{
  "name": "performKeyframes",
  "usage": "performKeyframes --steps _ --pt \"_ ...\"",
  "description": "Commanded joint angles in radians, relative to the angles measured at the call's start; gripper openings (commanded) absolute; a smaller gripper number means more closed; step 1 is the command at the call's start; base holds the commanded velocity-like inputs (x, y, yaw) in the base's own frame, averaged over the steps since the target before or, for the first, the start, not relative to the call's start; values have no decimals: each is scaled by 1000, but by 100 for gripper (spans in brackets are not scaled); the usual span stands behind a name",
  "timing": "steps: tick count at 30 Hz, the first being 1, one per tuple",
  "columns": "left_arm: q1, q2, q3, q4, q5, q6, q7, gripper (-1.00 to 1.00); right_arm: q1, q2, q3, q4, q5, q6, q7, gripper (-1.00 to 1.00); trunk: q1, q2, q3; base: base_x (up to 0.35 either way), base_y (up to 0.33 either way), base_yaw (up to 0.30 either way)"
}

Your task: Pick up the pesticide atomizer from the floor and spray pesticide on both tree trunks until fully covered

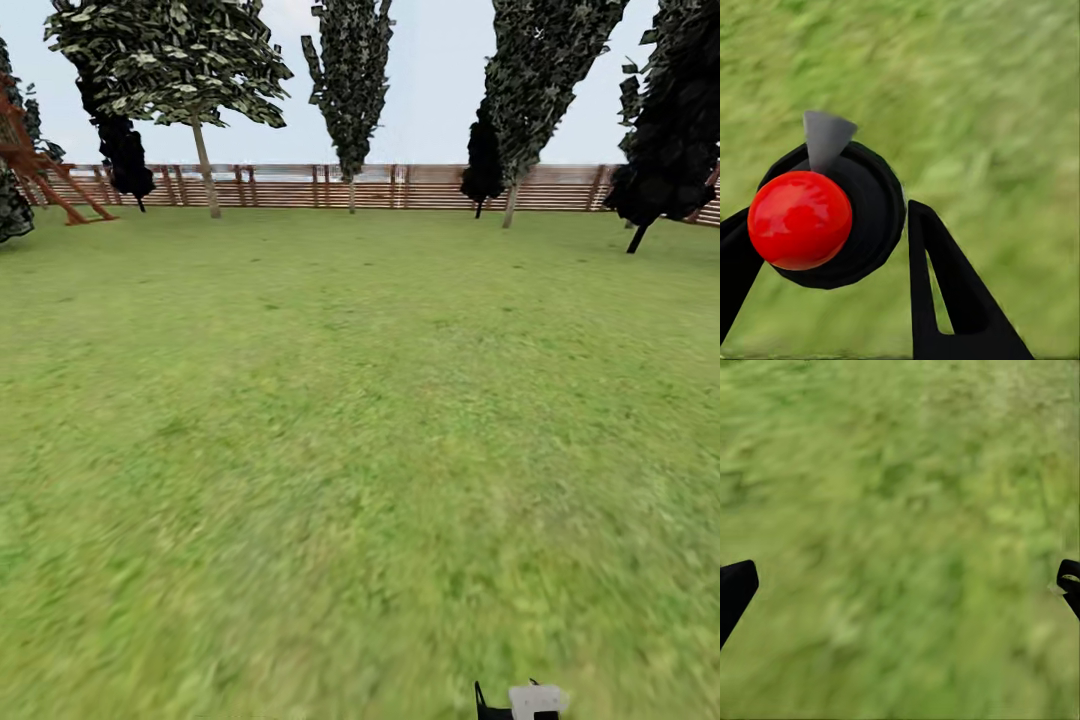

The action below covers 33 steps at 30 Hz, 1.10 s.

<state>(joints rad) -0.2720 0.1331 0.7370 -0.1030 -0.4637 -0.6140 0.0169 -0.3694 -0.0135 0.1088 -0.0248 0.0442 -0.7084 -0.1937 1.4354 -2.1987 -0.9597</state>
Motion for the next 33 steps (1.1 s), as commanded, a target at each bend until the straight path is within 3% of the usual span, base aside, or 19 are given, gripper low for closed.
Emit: performKeyframes --steps 1,6,33 --pt "-1 -1 9 2 -10 -4 1 -100 0 0 8 0 5 0 -10 100 0 0 -1 0 0 289" --pt "-1 -4 11 0 -8 -3 11 -100 0 0 8 0 5 -1 -10 100 0 0 -4 97 0 289" --pt "-1 -4 12 2 -7 -3 12 -100 6 0 9 0 5 0 -11 100 0 0 -16 315 114 289"
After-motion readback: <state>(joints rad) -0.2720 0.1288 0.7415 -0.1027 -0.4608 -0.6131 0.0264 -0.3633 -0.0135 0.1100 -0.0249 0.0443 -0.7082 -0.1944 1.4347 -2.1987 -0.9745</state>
